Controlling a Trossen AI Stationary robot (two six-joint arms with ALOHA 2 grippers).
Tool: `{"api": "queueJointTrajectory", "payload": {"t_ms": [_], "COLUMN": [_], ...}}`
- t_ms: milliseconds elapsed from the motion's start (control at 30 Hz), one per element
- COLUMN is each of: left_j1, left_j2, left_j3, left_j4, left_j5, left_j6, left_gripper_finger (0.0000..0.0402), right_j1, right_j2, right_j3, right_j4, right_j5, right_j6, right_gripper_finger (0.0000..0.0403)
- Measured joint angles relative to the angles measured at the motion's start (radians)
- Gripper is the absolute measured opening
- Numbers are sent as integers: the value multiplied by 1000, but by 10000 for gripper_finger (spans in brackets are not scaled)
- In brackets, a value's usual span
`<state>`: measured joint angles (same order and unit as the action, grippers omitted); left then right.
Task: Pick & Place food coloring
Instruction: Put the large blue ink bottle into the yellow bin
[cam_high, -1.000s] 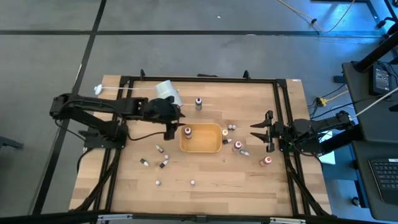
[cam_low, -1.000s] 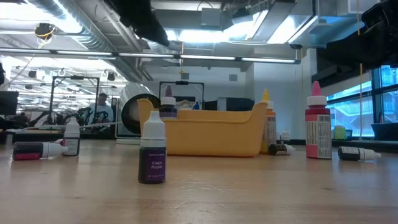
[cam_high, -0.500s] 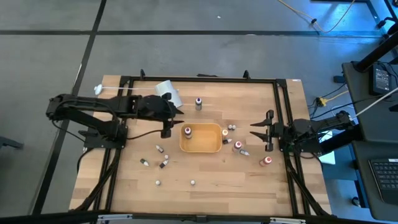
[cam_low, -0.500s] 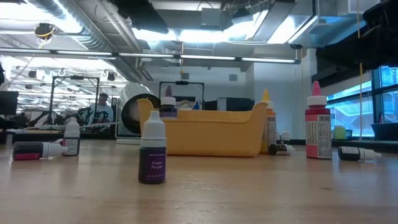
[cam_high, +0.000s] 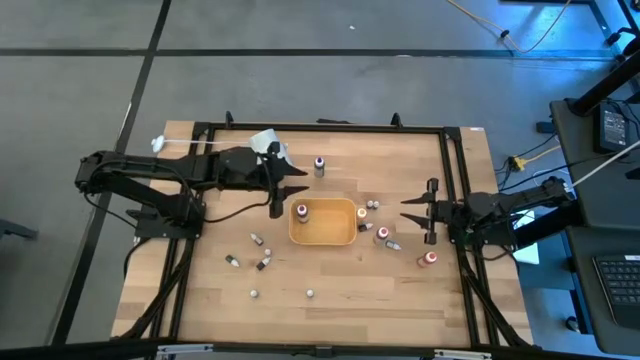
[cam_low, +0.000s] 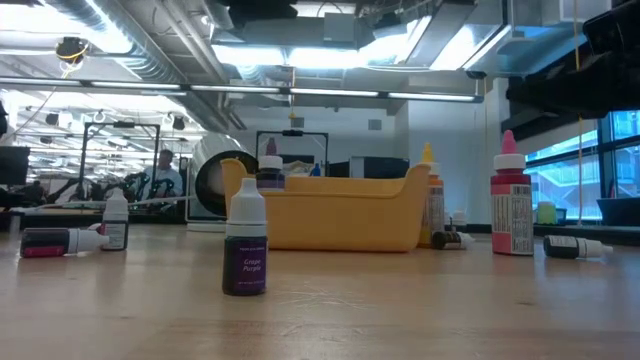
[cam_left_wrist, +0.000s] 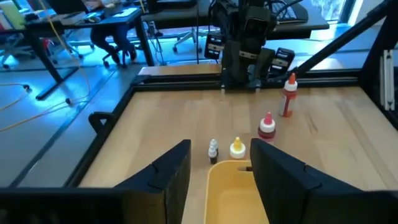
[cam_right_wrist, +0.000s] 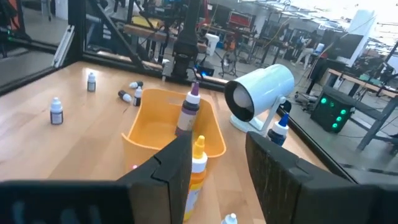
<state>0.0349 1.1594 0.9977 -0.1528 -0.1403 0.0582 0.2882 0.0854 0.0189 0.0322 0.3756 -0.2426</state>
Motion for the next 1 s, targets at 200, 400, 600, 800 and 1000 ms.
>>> {"api": "queueJointTrajectory", "payload": {"t_ms": [200,400,600,800,1000], "left_j1": [0,0,0,0,0], "left_j2": [17,70,177,230,235], "left_j3": [0,0,0,0,0], "left_j4": [8,-5,30,30,25], "left_j5": [-68,-32,-59,-59,-60], "left_j6": [8,117,178,90,82], "left_gripper_finger": [162,162,171,224,257], "right_j1": [0,0,0,0,0], "right_j2": [7,6,6,6,6], "right_j3": [0,0,0,0,0], "right_j4": [0,0,61,105,96], "right_j5": [0,-2,-66,-134,-134], "right_j6": [-65,-208,-76,180,363], "right_gripper_finger": [153,153,153,153,153]}}
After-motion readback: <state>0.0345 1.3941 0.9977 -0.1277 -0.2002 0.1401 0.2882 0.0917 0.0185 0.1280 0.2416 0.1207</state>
